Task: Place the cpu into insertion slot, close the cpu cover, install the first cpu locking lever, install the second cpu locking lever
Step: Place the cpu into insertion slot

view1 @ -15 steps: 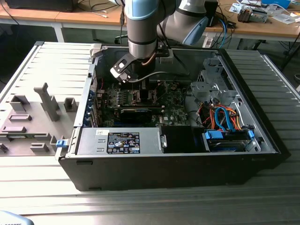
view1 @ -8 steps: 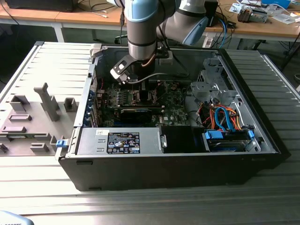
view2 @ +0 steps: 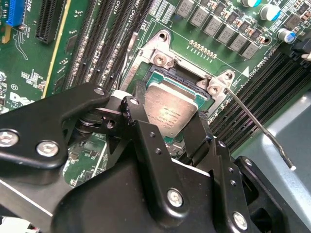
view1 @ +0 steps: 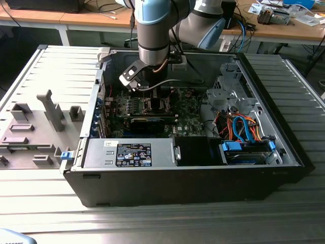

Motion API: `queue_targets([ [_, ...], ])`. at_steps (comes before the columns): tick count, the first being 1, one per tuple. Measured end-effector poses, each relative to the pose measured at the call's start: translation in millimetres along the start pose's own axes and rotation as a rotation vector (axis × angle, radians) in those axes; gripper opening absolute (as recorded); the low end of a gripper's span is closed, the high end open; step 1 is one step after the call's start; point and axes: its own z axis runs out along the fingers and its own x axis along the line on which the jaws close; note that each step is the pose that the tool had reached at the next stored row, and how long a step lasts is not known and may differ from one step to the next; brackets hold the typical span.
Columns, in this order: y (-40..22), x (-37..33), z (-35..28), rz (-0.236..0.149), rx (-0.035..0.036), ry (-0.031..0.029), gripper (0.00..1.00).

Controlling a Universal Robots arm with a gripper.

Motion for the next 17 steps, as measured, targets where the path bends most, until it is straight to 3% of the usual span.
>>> queue_targets([
  [8,-0.1,0.1,1.4,0.000,0.0000,-0.0001,0.55],
  [10,0.0,0.3,1.9,0.000,-0.0008,0.0010,0.61],
  [14,-0.1,0.2,1.7,0.000,-0.0002,0.0003,0.61],
  [17,0.2,0.3,-1.5,0.000,-0.0004,0.0006,0.61],
])
